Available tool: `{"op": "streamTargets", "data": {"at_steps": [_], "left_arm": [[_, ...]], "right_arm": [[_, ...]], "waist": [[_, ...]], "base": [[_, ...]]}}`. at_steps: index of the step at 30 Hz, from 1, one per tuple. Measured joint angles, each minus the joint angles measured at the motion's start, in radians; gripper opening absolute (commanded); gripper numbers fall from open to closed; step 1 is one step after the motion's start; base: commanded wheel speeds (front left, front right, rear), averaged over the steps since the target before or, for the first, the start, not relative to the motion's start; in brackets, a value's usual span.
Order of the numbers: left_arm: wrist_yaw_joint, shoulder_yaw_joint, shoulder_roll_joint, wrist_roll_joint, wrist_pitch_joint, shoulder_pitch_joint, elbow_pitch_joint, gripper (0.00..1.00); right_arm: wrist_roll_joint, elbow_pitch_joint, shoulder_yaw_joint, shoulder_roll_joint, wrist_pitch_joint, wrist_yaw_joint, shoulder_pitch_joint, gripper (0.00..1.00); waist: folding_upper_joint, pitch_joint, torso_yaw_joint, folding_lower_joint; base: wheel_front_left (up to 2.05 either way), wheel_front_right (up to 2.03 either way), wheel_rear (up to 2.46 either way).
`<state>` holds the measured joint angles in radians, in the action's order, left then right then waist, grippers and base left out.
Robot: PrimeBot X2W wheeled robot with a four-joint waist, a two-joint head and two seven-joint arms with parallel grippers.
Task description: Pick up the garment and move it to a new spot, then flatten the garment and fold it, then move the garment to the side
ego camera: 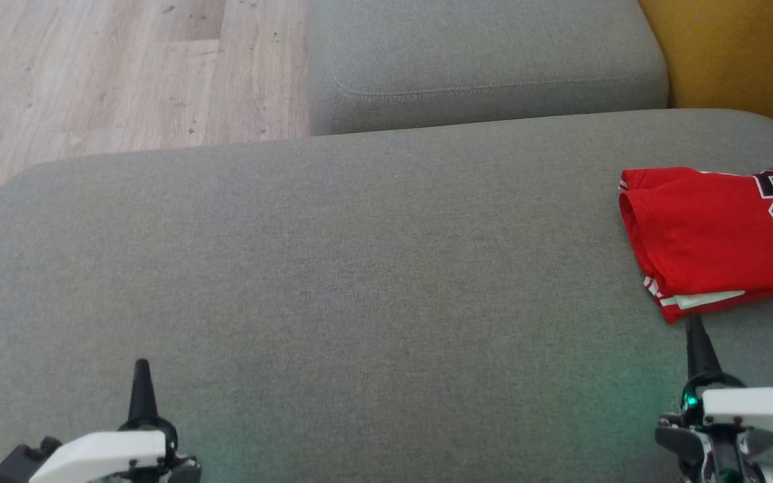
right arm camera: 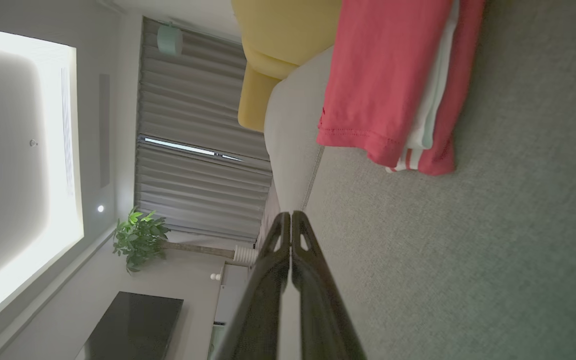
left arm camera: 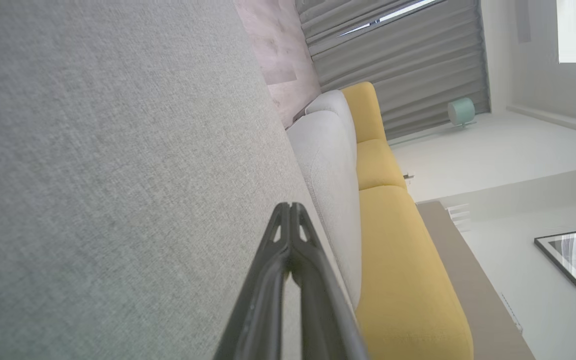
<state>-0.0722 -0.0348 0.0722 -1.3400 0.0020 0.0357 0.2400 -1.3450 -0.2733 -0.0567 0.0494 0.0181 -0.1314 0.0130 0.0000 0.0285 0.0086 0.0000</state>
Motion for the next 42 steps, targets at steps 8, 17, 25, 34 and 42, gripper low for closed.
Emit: {"op": "streamTargets", "data": {"at_steps": [8, 17, 25, 34, 42], "left_arm": [[-0.017, 0.013, 0.000, -0.081, 0.024, -0.019, 0.009, 0.00], [-0.034, 0.040, -0.001, -0.188, 0.049, -0.056, 0.017, 0.00], [-0.044, 0.069, -0.002, -0.280, 0.069, -0.080, 0.029, 0.00], [-0.052, 0.072, -0.004, -0.298, 0.077, -0.092, 0.032, 0.00], [-0.052, 0.073, -0.006, -0.298, 0.077, -0.092, 0.032, 0.00]], "right_arm": [[-0.075, 0.000, -0.016, 0.000, 0.019, 0.000, -0.006, 0.00], [-0.173, -0.001, -0.032, 0.000, 0.044, 0.000, -0.045, 0.00], [-0.260, -0.002, -0.049, 0.000, 0.067, 0.000, -0.053, 0.00], [-0.276, -0.002, -0.053, 0.000, 0.072, 0.000, -0.072, 0.00], [-0.276, -0.002, -0.054, 0.000, 0.072, 0.000, -0.072, 0.00]], "waist": [[0.0000, -0.009, -0.002, 0.0000], [0.0000, -0.021, -0.006, 0.0000], [0.0000, -0.031, -0.008, 0.0000], [0.0000, -0.032, -0.009, 0.0000], [0.0000, -0.032, -0.009, 0.0000]], "base": [[0.00, 0.00, 0.00], [0.00, 0.00, 0.00], [0.00, 0.00, 0.00], [0.00, 0.00, 0.00], [0.00, 0.00, 0.00]]}}
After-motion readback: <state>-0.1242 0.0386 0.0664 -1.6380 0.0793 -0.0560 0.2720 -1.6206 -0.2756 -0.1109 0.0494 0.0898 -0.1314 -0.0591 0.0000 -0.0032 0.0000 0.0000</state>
